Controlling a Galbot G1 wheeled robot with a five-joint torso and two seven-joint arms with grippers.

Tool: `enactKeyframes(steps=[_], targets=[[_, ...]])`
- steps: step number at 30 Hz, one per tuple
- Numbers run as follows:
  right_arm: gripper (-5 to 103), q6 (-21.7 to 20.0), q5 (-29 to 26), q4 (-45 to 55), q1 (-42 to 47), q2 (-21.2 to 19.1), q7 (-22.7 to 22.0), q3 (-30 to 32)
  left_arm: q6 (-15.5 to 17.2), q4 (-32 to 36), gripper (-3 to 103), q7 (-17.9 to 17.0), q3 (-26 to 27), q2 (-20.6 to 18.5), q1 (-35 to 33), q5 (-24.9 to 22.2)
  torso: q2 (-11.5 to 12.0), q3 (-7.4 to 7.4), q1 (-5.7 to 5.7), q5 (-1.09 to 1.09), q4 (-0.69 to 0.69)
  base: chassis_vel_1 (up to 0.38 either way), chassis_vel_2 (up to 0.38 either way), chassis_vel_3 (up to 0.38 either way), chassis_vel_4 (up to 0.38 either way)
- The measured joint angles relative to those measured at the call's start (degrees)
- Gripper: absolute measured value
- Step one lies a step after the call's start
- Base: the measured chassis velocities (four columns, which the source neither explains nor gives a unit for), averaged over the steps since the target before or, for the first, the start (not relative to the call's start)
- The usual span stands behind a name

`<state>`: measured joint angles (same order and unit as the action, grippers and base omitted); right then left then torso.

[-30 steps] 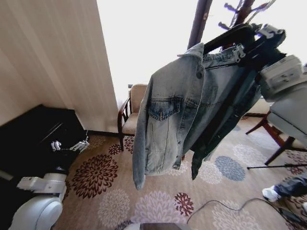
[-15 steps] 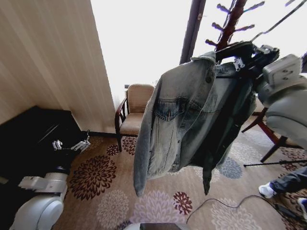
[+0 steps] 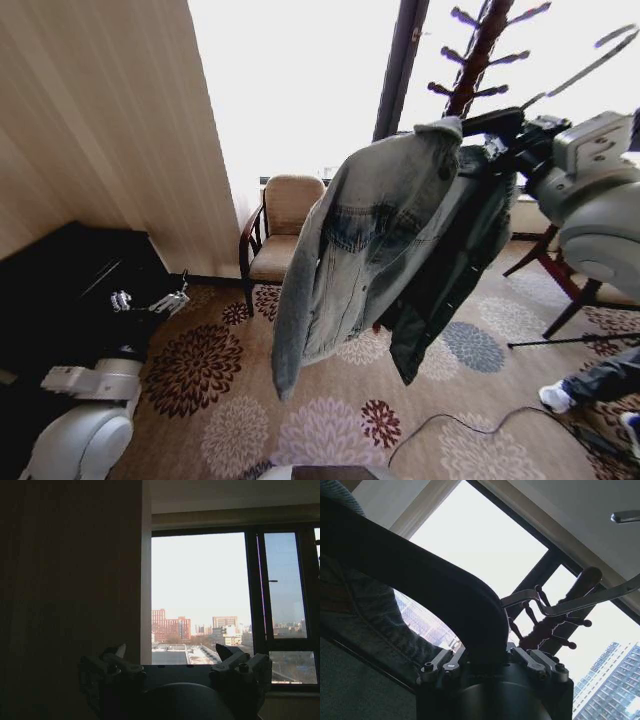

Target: Pick up the clothes from the bed and hang them on the clothes hanger.

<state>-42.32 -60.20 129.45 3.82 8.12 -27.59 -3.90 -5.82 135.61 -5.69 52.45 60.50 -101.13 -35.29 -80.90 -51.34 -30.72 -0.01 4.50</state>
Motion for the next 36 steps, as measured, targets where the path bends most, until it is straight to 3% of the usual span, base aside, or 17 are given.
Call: enactKeyframes(steps=[1, 5, 10, 18, 25, 36], targets=[[25, 0.0, 0.0, 0.0, 0.0, 0.0, 0.0, 0.0, 0.0, 0.0, 100, 0.0, 0.0, 0.0, 0.0, 0.0, 0.0, 0.0, 0.0, 0.0, 0.0, 0.0, 0.0, 0.0, 0.0], [25, 0.04, 1.99, -1.17, -0.18, -0.61, 8.37, -1.36, -0.07, 0.0, 100, 0.1, -0.17, 0.06, 0.21, 0.13, 0.01, 0.02, 0.02, 0.0, 0.01, 0.0, 0.0, 0.0, 0.0], [25, 0.08, 2.07, -1.96, -0.05, -0.58, 10.41, -1.73, -0.25, 0.0, 100, 0.09, -0.19, 0.05, 0.33, 0.06, 0.04, 0.02, 0.02, 0.01, 0.01, 0.0, 0.0, 0.0, 0.0], [25, 0.11, 2.27, -2.19, 0.42, -0.6, 10.72, -1.9, -0.37, -0.14, 100, 0.14, -0.31, -0.06, 0.09, -0.17, 0.05, 0.04, 0.04, 0.01, 0.01, 0.0, 0.0, 0.0, 0.0], [25, 0.15, 2.81, -0.91, 1.21, -1.01, 9.89, -2.06, -2.41, -0.42, 100, 3.22, -1.02, 0.19, -1.79, 0.74, 0.01, 0.02, 0.02, 0.01, 0.01, 0.0, 0.0, 0.0, 0.0], [25, 1.5, 4.88, -0.74, 1.35, -0.65, 7.32, -2.16, -3.15, -0.37, 100, 1.76, -1.17, 0.26, -2.11, 1.34, -0.76, -0.41, -0.34, 0.01, 0.01, 0.0, 0.0, 0.0, 0.0]])
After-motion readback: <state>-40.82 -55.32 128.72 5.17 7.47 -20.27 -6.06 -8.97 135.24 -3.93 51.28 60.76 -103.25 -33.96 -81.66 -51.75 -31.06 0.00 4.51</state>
